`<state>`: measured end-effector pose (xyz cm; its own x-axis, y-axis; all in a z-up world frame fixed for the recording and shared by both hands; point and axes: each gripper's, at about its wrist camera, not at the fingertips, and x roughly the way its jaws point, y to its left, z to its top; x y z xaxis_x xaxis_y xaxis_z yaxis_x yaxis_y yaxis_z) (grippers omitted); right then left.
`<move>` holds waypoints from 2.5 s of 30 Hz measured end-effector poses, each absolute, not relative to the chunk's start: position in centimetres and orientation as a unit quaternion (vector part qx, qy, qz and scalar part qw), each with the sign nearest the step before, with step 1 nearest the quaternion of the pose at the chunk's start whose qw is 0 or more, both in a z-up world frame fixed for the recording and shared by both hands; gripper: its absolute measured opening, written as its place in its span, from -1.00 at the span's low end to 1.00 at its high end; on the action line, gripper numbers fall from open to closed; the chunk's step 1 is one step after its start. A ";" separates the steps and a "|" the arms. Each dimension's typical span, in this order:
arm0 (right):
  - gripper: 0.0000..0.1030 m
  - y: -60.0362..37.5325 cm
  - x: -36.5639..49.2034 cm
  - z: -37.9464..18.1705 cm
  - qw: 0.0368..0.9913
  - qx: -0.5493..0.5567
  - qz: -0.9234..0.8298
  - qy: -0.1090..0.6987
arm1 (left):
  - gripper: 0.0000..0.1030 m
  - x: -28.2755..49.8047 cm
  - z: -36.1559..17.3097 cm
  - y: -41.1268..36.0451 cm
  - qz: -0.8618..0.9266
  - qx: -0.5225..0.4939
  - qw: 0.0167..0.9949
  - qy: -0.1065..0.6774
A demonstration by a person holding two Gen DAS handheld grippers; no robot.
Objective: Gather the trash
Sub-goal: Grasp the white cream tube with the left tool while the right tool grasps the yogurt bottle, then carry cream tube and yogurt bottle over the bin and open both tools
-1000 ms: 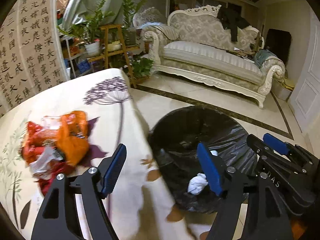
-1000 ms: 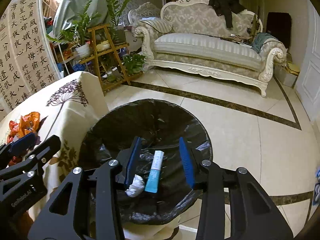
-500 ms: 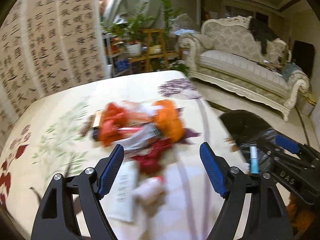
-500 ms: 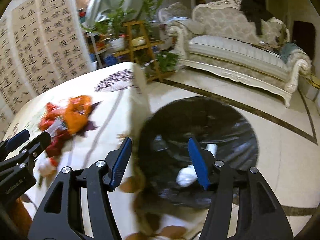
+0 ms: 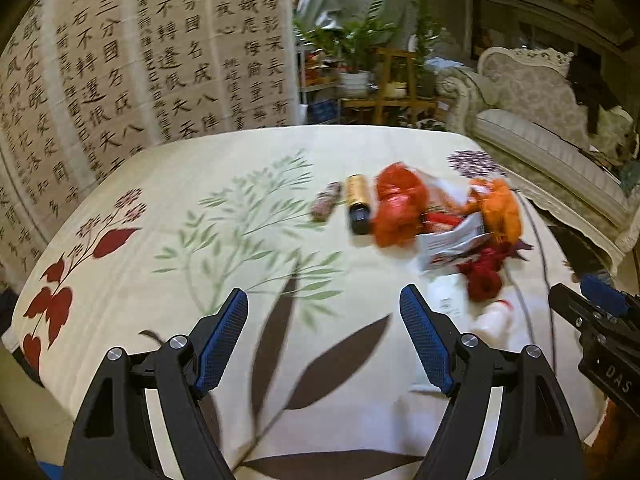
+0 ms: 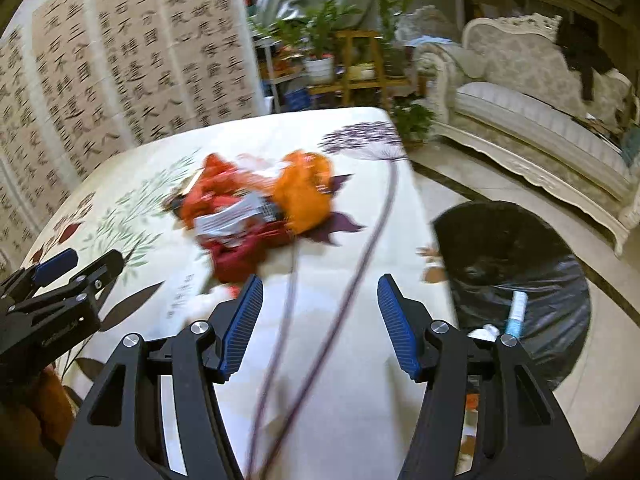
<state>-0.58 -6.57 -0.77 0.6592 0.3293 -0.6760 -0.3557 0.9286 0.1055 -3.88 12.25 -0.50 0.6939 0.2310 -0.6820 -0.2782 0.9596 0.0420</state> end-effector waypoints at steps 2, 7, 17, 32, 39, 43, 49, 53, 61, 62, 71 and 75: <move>0.13 -5.4 -1.0 -0.9 0.907 -0.024 0.200 0.369 | 0.48 -4.3 -0.8 12.9 0.145 -0.034 0.918 0.367; 0.13 -3.2 -1.4 -1.2 0.899 -0.034 0.220 0.376 | 0.48 -5.0 -1.5 14.4 0.152 -0.042 0.914 0.373; 0.13 -1.2 -0.8 -3.0 0.889 -0.057 0.219 0.397 | 0.48 -5.0 -1.8 14.6 0.141 -0.054 0.914 0.376; -0.27 -2.8 -1.0 -3.3 0.889 -0.054 0.215 0.401 | 0.47 -4.6 -1.7 12.5 0.117 -0.054 0.915 0.382; -0.27 -5.1 -1.1 -2.8 0.899 -0.047 0.193 0.391 | 0.48 -4.2 -1.6 9.9 0.083 -0.050 0.917 0.386; -0.27 -6.7 -0.9 -2.7 0.903 -0.037 0.178 0.388 | 0.47 -3.5 -1.8 8.5 0.067 -0.045 0.917 0.390; -0.27 -8.6 -0.6 -2.8 0.906 -0.024 0.166 0.388 | 0.35 -2.6 -2.9 6.9 0.049 -0.033 0.909 0.413; -0.27 -9.1 -0.5 -2.9 0.907 -0.019 0.166 0.388 | 0.09 -2.3 -3.8 6.2 0.043 -0.027 0.901 0.431; -0.27 -9.5 -0.5 -2.8 0.907 -0.014 0.167 0.387 | -0.38 -2.8 -3.8 5.8 0.046 -0.010 0.907 0.418; -0.27 -9.5 -0.5 -2.7 0.907 -0.013 0.167 0.386 | -0.40 -3.0 -3.8 5.9 0.047 -0.012 0.908 0.415; -0.27 -10.1 -0.5 -2.0 0.913 -0.012 0.160 0.375 | -0.43 -4.2 -1.7 6.0 0.040 -0.028 0.923 0.383; -0.27 -11.0 -0.5 -1.4 0.919 -0.011 0.149 0.366 | -0.43 -4.1 -0.4 5.3 0.025 -0.029 0.931 0.363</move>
<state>-0.47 -11.00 -1.42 0.6876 0.2648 -0.6761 -0.2815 0.9555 0.0879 -4.13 5.27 -0.45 0.7352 0.0263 -0.6773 -0.0682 0.9970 -0.0354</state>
